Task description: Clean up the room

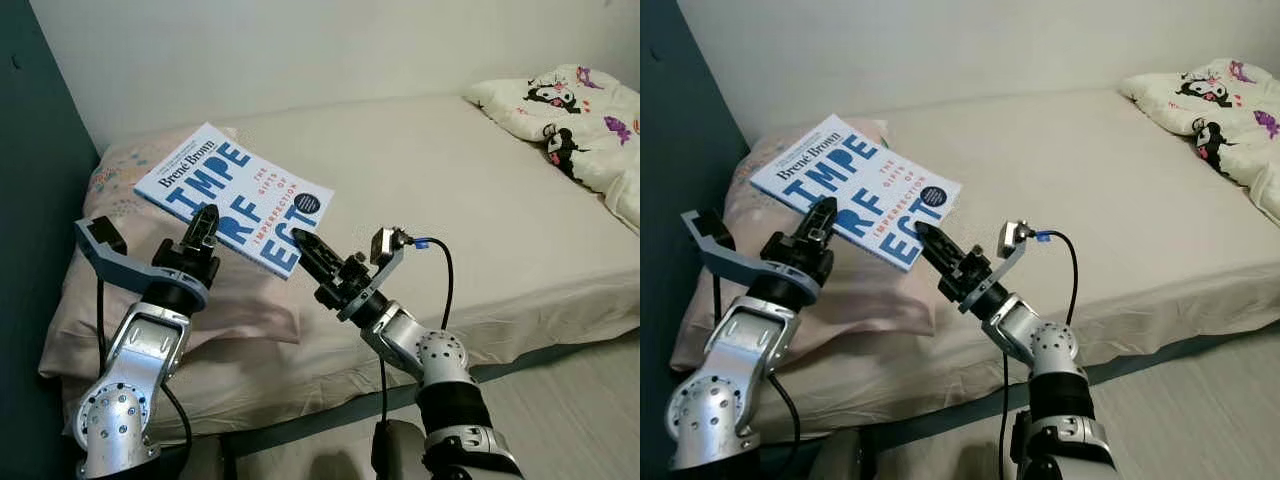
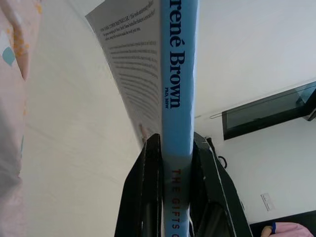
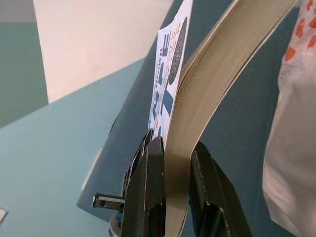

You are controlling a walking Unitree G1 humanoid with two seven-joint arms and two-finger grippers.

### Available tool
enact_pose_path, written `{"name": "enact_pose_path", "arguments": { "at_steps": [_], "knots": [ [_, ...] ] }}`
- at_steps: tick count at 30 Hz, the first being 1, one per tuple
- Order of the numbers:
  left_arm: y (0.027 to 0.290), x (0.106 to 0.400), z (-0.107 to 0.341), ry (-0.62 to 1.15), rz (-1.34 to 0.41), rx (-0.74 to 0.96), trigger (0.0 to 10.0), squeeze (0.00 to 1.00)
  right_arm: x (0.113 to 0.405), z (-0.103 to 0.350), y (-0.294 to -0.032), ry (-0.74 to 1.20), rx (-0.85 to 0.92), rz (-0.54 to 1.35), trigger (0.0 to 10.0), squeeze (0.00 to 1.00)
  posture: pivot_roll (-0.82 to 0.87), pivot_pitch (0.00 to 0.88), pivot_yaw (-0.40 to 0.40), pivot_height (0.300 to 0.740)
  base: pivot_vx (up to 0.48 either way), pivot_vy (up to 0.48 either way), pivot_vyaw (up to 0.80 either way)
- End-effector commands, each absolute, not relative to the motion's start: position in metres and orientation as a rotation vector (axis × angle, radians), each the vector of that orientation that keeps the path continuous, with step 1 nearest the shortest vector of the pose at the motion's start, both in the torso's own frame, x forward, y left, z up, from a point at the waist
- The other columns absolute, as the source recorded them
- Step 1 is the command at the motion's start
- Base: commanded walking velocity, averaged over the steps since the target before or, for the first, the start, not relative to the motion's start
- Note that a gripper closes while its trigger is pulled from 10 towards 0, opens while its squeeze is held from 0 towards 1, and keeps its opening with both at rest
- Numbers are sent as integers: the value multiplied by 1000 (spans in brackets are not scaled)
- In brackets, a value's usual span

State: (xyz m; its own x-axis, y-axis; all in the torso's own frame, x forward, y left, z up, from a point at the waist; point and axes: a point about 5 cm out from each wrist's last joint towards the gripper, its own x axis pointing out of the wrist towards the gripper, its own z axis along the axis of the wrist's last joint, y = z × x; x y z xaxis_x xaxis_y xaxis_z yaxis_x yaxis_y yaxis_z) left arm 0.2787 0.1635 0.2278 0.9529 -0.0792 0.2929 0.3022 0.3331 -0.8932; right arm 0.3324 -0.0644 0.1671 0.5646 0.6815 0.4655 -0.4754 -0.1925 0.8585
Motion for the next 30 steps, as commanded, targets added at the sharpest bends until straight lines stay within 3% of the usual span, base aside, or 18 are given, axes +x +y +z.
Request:
{"name": "enact_pose_path", "arguments": {
  "at_steps": [1,2,4,5,6,10,11,14,15,17,18,20,21,26,27,28,30],
  "knots": [
    [166,275,231,-231,-264,-1196,10000,0,336,176,-64,129,1451,1062,941,0,76,165,-17,577,0,0,0],
    [165,275,231,-230,-266,-1196,10000,0,337,177,-65,125,1452,1060,1765,0,76,166,-17,577,0,0,0],
    [165,274,231,-229,-267,-1196,10000,0,337,177,-65,123,1454,1059,1765,0,76,166,-17,577,0,0,0],
    [165,274,231,-228,-268,-1196,10000,0,338,178,-65,120,1453,1056,2314,0,76,167,-17,577,0,0,0],
    [165,274,231,-228,-268,-1196,10000,0,338,178,-66,119,1452,1055,1843,0,76,166,-17,577,0,0,0],
    [165,275,231,-227,-269,-1196,10000,0,339,178,-66,116,1451,1055,1843,0,76,166,-16,577,0,0,0],
    [165,275,231,-226,-270,-1196,10000,0,340,178,-66,114,1450,1053,0,0,76,165,-16,577,0,0,0],
    [164,275,231,-225,-274,-1196,10000,0,341,179,-67,109,1447,1051,0,0,76,165,-15,577,0,0,0],
    [163,275,232,-224,-282,-1194,10000,0,342,180,-67,103,1437,1049,10000,0,75,164,-14,577,0,0,0],
    [162,275,232,-222,-286,-1192,10000,0,343,181,-67,99,1431,1047,10000,0,75,164,-13,577,0,0,0],
    [161,275,232,-220,-291,-1189,10000,0,344,183,-67,91,1414,1046,10000,843,76,165,-14,577,0,0,0],
    [161,275,232,-220,-291,-1189,10000,0,344,183,-67,91,1414,1046,10000,843,76,165,-14,577,0,0,0],
    [161,275,232,-219,-292,-1188,10000,0,345,183,-67,90,1407,1045,10000,1000,76,164,-14,577,0,0,0],
    [161,275,232,-220,-290,-1186,10000,0,346,183,-66,95,1393,1044,10000,1000,77,164,-16,577,0,0,0],
    [161,275,233,-220,-290,-1186,10000,0,346,183,-66,97,1389,1042,10000,765,78,164,-17,577,0,0,0],
    [161,275,232,-220,-289,-1185,10000,0,347,183,-66,97,1388,1043,10000,0,79,163,-19,577,0,0,0],
    [161,275,232,-220,-289,-1184,10000,0,347,184,-66,96,1387,1045,10000,0,79,163,-19,577,0,0,0]
  ]
}}
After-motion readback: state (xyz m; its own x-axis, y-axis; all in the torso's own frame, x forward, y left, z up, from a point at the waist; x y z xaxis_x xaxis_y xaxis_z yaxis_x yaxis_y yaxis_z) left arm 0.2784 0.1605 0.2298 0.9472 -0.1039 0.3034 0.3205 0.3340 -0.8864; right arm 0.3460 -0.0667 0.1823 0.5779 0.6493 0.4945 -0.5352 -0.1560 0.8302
